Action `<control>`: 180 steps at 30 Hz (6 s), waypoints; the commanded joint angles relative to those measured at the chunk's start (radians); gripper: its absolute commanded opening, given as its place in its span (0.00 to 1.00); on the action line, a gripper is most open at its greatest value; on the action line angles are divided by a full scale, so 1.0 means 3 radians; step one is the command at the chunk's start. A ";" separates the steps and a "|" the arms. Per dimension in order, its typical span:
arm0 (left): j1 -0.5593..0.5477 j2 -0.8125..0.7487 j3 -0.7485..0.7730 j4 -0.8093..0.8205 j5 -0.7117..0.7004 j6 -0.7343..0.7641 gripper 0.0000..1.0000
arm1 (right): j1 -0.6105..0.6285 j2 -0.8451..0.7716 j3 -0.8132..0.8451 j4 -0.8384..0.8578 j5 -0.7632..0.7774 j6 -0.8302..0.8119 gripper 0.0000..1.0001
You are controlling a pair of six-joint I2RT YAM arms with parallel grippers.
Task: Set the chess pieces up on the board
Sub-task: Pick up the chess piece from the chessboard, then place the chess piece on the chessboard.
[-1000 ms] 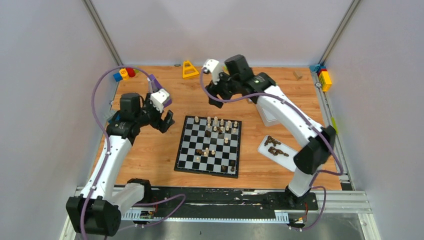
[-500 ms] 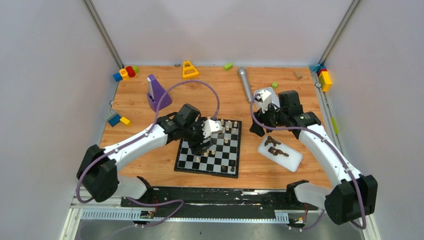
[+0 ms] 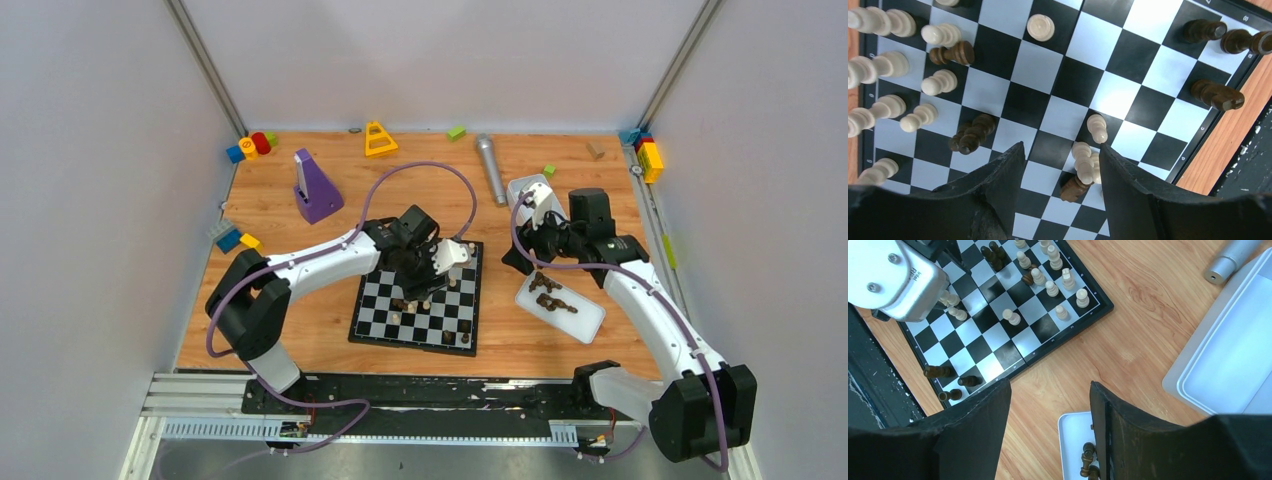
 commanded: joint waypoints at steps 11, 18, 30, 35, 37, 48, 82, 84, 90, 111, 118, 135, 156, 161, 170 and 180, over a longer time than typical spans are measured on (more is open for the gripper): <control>-0.0060 -0.0007 0.0021 -0.0187 -0.0149 -0.0091 0.59 | -0.0025 -0.0048 -0.0055 0.0169 -0.0152 -0.0016 0.59; -0.0059 0.0106 0.0031 -0.0204 -0.0131 -0.0085 0.49 | -0.0027 -0.0038 -0.0068 0.0168 -0.0143 -0.0019 0.59; -0.0057 0.0032 0.0146 -0.0344 -0.0153 -0.0089 0.14 | -0.0023 -0.0049 -0.0081 0.0169 -0.0072 -0.0026 0.59; 0.0095 -0.0183 0.0201 -0.0319 -0.0304 -0.0145 0.07 | -0.0040 -0.0045 -0.0076 0.0175 -0.0027 -0.0021 0.59; 0.0240 -0.0244 0.0222 -0.0330 -0.0306 -0.0166 0.06 | -0.0042 -0.0036 -0.0076 0.0180 -0.0028 -0.0025 0.59; 0.0879 -0.0087 0.0524 -0.0465 -0.0545 -0.0301 0.07 | -0.0048 -0.0019 -0.0073 0.0186 0.0011 -0.0036 0.59; 0.1300 0.0875 0.1156 -0.0362 -0.0485 -0.0535 0.11 | -0.0058 -0.0002 -0.0133 0.0191 0.0049 -0.0090 0.59; 0.1300 0.0869 0.1156 -0.0365 -0.0459 -0.0545 0.11 | -0.0058 0.0005 -0.0132 0.0188 0.0049 -0.0085 0.59; 0.1300 0.0869 0.1168 -0.0356 -0.0426 -0.0561 0.11 | -0.0059 0.0019 -0.0132 0.0190 0.0044 -0.0089 0.59; 0.1297 0.0651 0.1409 -0.0603 -0.0320 -0.0603 0.12 | -0.0062 0.0033 -0.0141 0.0183 0.0051 -0.0105 0.59; 0.1144 0.0682 0.1553 -0.0655 -0.0228 -0.0576 0.13 | -0.0059 0.0034 -0.0139 0.0178 0.0053 -0.0106 0.59; 0.0891 0.1098 0.1779 -0.0745 -0.0255 -0.0533 0.15 | -0.0059 0.0048 -0.0147 0.0168 0.0061 -0.0133 0.59; 0.0891 0.1253 0.1625 -0.0585 -0.0282 -0.0515 0.16 | -0.0061 0.0084 -0.0142 0.0145 0.0053 -0.0148 0.59; 0.0891 0.1295 0.1626 -0.0564 -0.0285 -0.0516 0.17 | -0.0062 0.0096 -0.0143 0.0142 0.0046 -0.0147 0.59; 0.0891 0.1364 0.1684 -0.0551 -0.0314 -0.0517 0.19 | -0.0061 0.0103 -0.0142 0.0126 0.0041 -0.0153 0.59; 0.0891 0.1318 0.1697 -0.0583 -0.0294 -0.0516 0.40 | -0.0060 0.0117 -0.0137 0.0110 0.0030 -0.0159 0.59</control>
